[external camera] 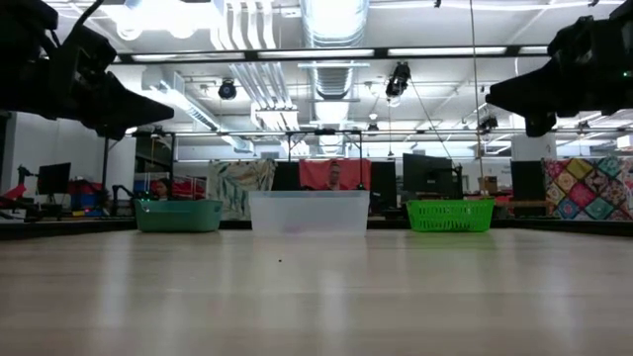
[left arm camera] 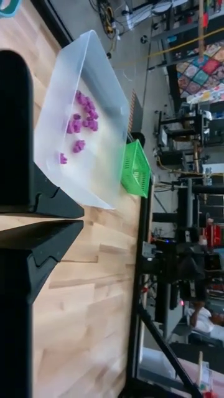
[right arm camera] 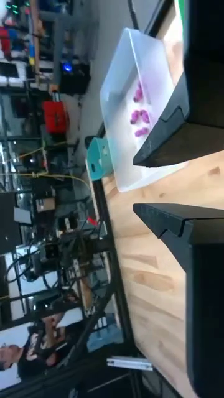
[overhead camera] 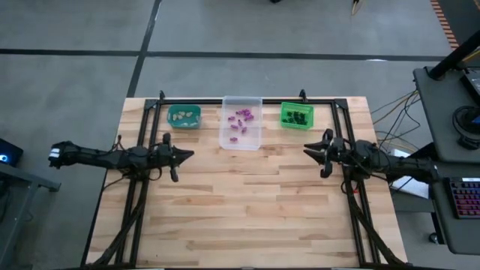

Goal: Sort Halloween decoration
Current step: Return to Home Position

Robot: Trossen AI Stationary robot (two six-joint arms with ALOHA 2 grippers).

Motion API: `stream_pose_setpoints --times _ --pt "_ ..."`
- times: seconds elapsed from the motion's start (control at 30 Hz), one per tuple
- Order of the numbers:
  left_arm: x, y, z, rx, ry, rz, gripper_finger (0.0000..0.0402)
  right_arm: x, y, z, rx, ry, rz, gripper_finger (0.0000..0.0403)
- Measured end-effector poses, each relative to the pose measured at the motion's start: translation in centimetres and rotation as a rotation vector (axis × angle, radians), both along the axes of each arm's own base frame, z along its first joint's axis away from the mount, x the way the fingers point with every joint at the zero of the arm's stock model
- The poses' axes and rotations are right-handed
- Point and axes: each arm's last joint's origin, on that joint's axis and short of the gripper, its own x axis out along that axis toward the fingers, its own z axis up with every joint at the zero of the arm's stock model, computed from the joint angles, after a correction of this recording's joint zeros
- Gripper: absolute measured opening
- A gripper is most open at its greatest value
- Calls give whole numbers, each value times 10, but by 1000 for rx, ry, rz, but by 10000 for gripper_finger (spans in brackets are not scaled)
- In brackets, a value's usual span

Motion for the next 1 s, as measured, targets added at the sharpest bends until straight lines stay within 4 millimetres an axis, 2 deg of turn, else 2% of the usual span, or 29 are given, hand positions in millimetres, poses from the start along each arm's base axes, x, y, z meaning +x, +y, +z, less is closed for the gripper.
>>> stream_pose_setpoints --times 0.27,0.4,0.5,0.8,1.0 --pt "2 0 -3 3 29 -5 0 0 2 -1 -46 20 70 85" --pt "3 0 -4 4 42 -5 0 0 -2 -1 52 6 36 82" --pt "3 0 -5 5 52 -5 0 -1 -5 -1 58 0 41 85" --pt "5 -1 -7 7 77 -5 0 -1 -4 0 -210 28 91 88" --pt "5 -1 -9 9 91 -5 0 -1 -5 0 -201 24 84 78"
